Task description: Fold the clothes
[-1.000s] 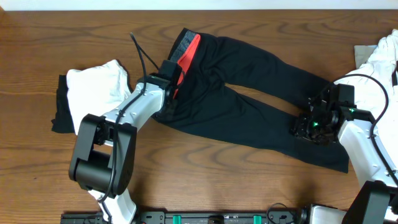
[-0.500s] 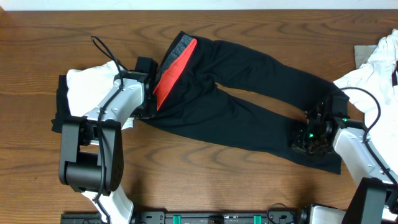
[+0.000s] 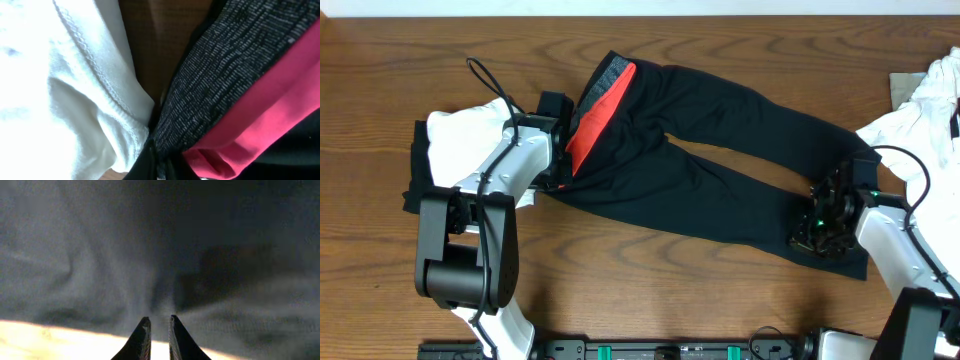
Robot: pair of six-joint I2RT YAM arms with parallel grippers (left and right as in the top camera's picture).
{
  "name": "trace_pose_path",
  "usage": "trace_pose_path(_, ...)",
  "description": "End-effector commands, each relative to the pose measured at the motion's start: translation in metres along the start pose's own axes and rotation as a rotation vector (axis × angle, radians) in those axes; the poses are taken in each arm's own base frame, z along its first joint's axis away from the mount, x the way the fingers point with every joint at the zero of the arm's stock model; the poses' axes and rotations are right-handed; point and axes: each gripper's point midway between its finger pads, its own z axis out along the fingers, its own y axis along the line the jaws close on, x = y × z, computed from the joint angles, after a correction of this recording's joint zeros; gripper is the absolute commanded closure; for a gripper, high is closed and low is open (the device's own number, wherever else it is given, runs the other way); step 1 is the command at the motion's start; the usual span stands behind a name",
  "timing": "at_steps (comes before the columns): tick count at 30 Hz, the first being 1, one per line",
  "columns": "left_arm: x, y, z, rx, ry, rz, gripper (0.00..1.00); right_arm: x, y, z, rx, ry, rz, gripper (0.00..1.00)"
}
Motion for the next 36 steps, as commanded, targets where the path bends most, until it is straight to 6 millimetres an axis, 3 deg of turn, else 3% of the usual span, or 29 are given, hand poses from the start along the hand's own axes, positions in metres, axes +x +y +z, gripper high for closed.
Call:
trace_pose_path(1, -0.009, -0.002, -0.013, 0.033, -0.036, -0.016, 0.94, -0.01, -0.001, -0.02, -0.002, -0.062, 0.015, 0.85)
trace_pose_path(6, -0.01, -0.008, -0.02, 0.082, -0.048, -0.014, 0.94, -0.002, -0.012, -0.031, -0.002, -0.06, 0.095, 0.78)
trace_pose_path(10, -0.013, -0.03, -0.033, 0.207, -0.071, 0.097, 0.91, -0.004, -0.012, -0.032, -0.008, -0.071, 0.056, 0.75)
trace_pose_path(14, -0.024, -0.04, -0.04, 0.21, -0.132, 0.199, 0.9, -0.01, -0.01, -0.033, -0.018, -0.096, 0.035, 0.81)
trace_pose_path(16, -0.031, -0.037, -0.041, 0.181, -0.159, 0.196, 0.9, -0.011, -0.002, -0.033, -0.062, -0.097, 0.019, 0.86)
trace_pose_path(19, -0.032, -0.022, -0.039, 0.104, -0.159, 0.168, 0.93, -0.009, 0.026, -0.037, -0.22, -0.093, -0.083, 0.9)
trace_pose_path(24, -0.014, -0.009, -0.033, 0.105, -0.067, 0.118, 0.94, -0.008, -0.006, -0.028, -0.054, -0.093, 0.097, 0.97)
trace_pose_path(26, -0.008, -0.007, -0.033, 0.102, -0.044, 0.12, 0.92, -0.005, -0.009, -0.023, -0.045, -0.085, 0.121, 0.99)
trace_pose_path(27, -0.007, -0.007, -0.033, 0.101, -0.037, 0.12, 0.83, -0.002, -0.01, -0.019, -0.045, -0.08, 0.141, 0.99)
trace_pose_path(28, -0.005, -0.006, -0.032, 0.1, -0.029, 0.107, 0.59, 0.0, -0.011, -0.016, -0.049, -0.076, 0.159, 0.98)
trace_pose_path(29, -0.004, -0.006, -0.032, 0.1, -0.025, 0.091, 0.42, 0.001, -0.009, -0.012, -0.066, -0.076, 0.161, 0.96)
trace_pose_path(30, -0.003, -0.006, -0.032, 0.1, -0.021, 0.076, 0.33, 0.0, -0.003, -0.008, -0.11, -0.082, 0.15, 0.93)
trace_pose_path(34, -0.003, -0.005, -0.034, 0.1, -0.024, 0.071, 0.26, -0.007, 0.046, 0.002, -0.392, -0.147, -0.002, 0.91)
trace_pose_path(36, -0.005, -0.004, -0.039, 0.103, -0.039, 0.067, 0.23, -0.008, 0.061, 0.006, -0.449, -0.175, -0.041, 0.91)
